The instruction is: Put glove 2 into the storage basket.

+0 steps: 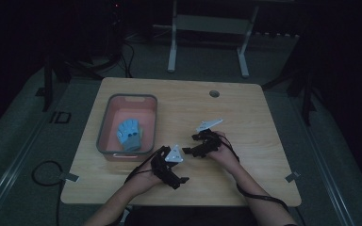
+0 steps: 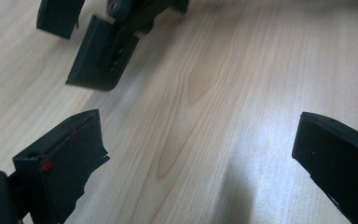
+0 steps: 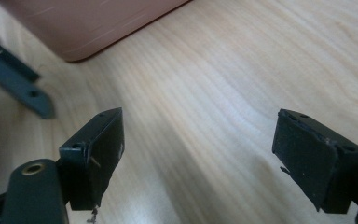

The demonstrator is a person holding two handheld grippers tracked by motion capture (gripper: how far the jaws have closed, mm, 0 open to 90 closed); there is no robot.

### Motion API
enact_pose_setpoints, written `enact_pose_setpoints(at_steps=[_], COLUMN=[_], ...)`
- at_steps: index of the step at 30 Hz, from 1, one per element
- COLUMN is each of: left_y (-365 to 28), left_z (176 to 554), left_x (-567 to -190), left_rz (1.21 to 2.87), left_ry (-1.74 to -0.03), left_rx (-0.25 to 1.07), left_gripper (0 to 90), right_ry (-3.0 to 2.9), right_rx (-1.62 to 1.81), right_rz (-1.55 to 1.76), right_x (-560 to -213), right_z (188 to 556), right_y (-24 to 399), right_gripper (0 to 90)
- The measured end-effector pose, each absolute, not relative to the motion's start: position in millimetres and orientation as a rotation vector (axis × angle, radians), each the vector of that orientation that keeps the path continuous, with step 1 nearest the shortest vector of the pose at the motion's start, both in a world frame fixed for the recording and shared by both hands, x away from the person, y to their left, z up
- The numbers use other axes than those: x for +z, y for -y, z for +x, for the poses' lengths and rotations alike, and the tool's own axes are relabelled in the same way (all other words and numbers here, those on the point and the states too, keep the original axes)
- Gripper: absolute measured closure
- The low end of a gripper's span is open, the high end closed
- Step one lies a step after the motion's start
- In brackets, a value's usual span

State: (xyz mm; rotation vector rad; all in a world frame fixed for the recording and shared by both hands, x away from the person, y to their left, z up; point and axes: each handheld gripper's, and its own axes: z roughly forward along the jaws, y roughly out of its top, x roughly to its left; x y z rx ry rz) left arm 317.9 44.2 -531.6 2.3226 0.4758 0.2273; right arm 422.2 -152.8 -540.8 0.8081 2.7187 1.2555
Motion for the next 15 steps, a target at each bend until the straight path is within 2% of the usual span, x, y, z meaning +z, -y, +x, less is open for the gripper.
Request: enact_pose_setpoints(at_steps=[15], left_y=[-44.7], left_z=[321.7], left_x=[-539.9], left_rz=[2.329], left_ry=[-0.493], left_rx=[0.204], left_gripper=[1.8], right_ry=[-2.741], right_rx=[1.224], right_rz=[0.741], right_x=[-551.2], right_z=[414.9], right_y=[161.4], right_gripper=[16.0])
